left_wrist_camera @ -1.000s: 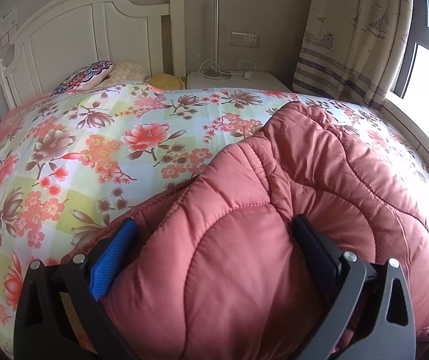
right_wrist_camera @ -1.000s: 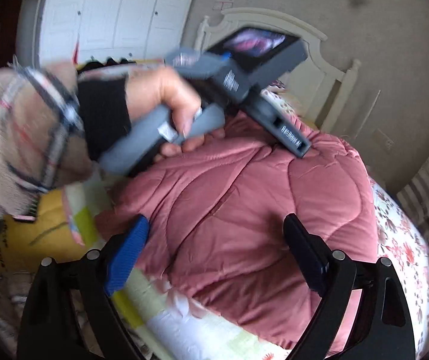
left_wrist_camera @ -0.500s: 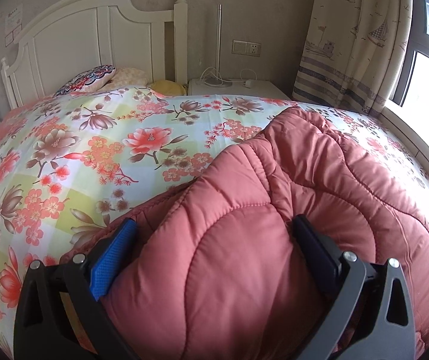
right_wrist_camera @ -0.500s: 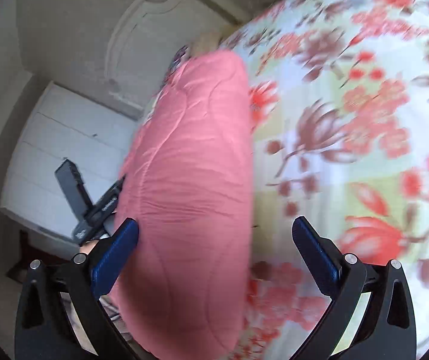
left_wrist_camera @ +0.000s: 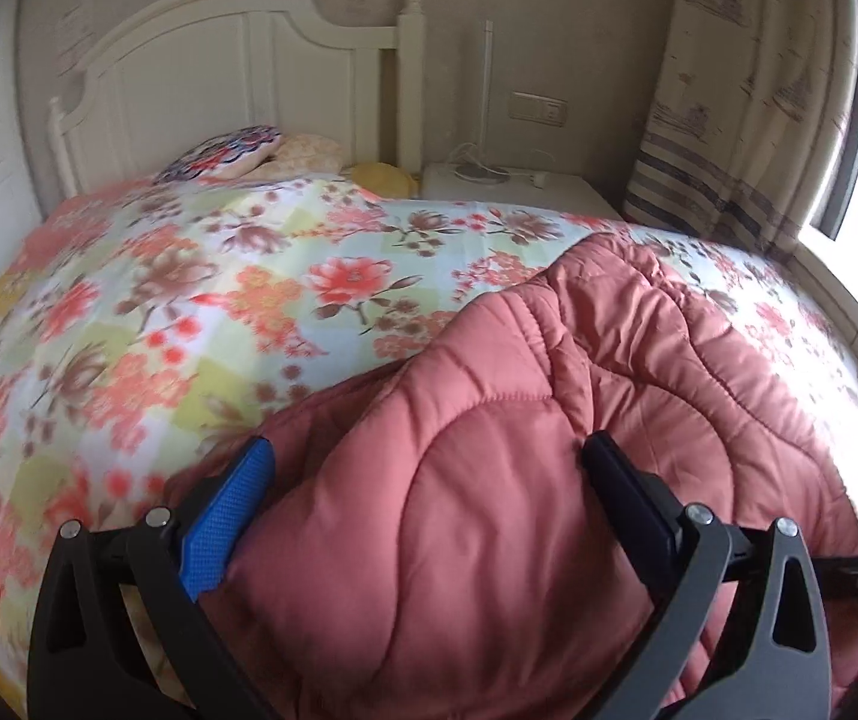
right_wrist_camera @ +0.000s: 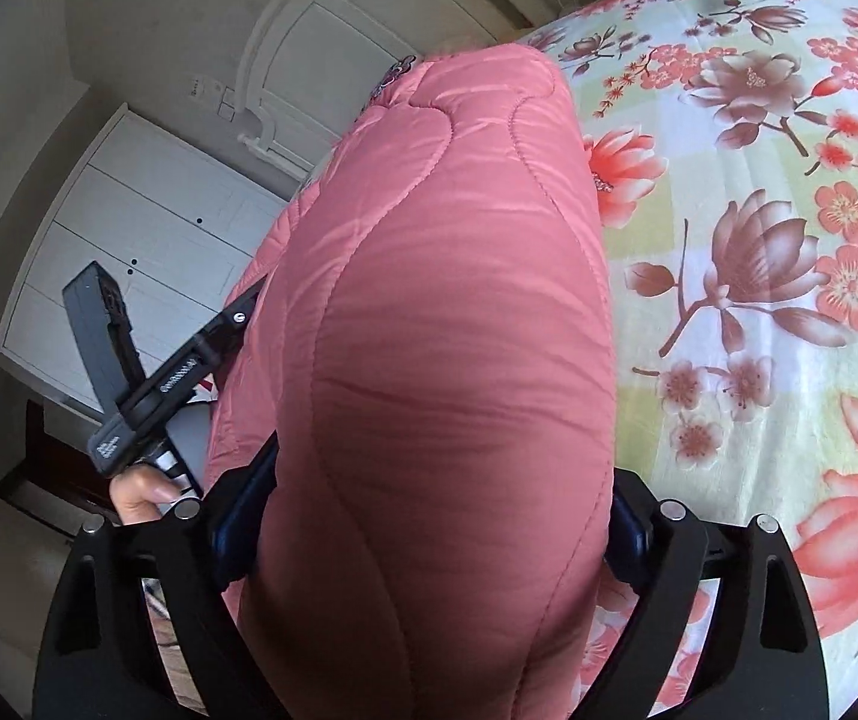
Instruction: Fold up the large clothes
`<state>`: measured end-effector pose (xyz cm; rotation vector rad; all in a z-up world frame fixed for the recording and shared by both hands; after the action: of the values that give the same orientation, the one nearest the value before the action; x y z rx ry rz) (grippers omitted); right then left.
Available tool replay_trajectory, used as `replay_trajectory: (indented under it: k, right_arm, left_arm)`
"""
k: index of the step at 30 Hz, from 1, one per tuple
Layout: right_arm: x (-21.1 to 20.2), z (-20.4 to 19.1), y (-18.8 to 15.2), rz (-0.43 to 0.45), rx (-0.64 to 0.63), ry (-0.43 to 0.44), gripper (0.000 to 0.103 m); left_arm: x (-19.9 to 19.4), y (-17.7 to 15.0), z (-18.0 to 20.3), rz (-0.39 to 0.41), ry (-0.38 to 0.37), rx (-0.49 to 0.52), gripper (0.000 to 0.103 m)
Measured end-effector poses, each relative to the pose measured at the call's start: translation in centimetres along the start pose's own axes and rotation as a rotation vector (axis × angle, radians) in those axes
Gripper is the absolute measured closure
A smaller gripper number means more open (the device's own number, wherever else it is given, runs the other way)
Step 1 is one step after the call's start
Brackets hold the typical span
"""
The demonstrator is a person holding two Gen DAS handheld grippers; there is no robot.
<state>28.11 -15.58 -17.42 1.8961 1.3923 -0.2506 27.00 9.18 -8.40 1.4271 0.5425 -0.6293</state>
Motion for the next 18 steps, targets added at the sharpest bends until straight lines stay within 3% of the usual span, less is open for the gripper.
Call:
replay_trajectory:
  k: [2,8,14,15,18]
  right_arm:
    - [0.3,0.1,0.0,0.004,0.009,0.005,0.017]
    - [-0.8,0.5,-0.3,0.017,-0.004,0.005,0.017]
    - [-2.2,1.2,-1.0,0.021,-0.021,-0.012,0.017]
    - [-2.2,1.3,-1.0,0.021,-0.019,-0.013,0.017]
    - [-1.8,2.1,-0.8,0.025,-0.015,-0.006,0.017]
  left_arm:
    - [-1.3,-0.8,-0.7,-0.010,-0.013,-0.062,0.002]
    - [-2.3,-4.9,-3.8,-0.095,-0.161,-0.241,0.002]
    - [0.4,-8.1,-6.2,-0.226,-0.434,-0.478,0.002]
    - [0.7,-8.2,-6.2,-0.229,-0.477,-0.497,0.002]
    - [0.9,-8.2,-5.8,-0.223,-0.510,-0.479,0.002]
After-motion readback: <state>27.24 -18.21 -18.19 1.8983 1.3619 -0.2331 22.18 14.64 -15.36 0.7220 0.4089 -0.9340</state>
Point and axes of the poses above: each gripper's, at about its wrist camera, not at the fingertips, and x roughly the way its jaws point, z to its right, y to its top, the point moved 5 cm from there along x, roughly the way its jaws point, and after that the axes turned 3 degrees about -x, right-handed, at the moved point
